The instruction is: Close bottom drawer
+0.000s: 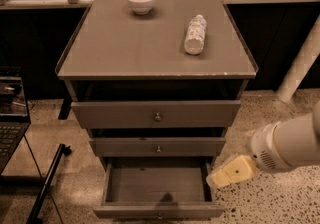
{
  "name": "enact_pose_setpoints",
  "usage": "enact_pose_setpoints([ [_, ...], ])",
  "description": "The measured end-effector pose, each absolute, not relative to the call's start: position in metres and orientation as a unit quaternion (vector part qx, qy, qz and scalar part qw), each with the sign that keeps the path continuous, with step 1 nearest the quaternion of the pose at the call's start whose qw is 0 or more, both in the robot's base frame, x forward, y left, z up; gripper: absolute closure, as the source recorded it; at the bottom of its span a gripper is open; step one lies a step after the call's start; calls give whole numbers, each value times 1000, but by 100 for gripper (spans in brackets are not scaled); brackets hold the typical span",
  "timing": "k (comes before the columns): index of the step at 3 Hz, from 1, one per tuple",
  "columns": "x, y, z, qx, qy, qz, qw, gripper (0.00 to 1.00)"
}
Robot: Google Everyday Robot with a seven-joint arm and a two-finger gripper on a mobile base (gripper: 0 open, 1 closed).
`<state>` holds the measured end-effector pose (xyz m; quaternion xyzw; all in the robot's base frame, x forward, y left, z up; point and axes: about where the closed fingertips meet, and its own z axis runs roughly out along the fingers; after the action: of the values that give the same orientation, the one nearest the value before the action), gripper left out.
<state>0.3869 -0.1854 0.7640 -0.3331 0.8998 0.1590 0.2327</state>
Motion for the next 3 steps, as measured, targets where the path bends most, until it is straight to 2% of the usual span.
enact_pose_setpoints([
  [1,401,-189,756,-321,900,145,256,22],
  [3,397,-187,759,-320,899,135,268,69],
])
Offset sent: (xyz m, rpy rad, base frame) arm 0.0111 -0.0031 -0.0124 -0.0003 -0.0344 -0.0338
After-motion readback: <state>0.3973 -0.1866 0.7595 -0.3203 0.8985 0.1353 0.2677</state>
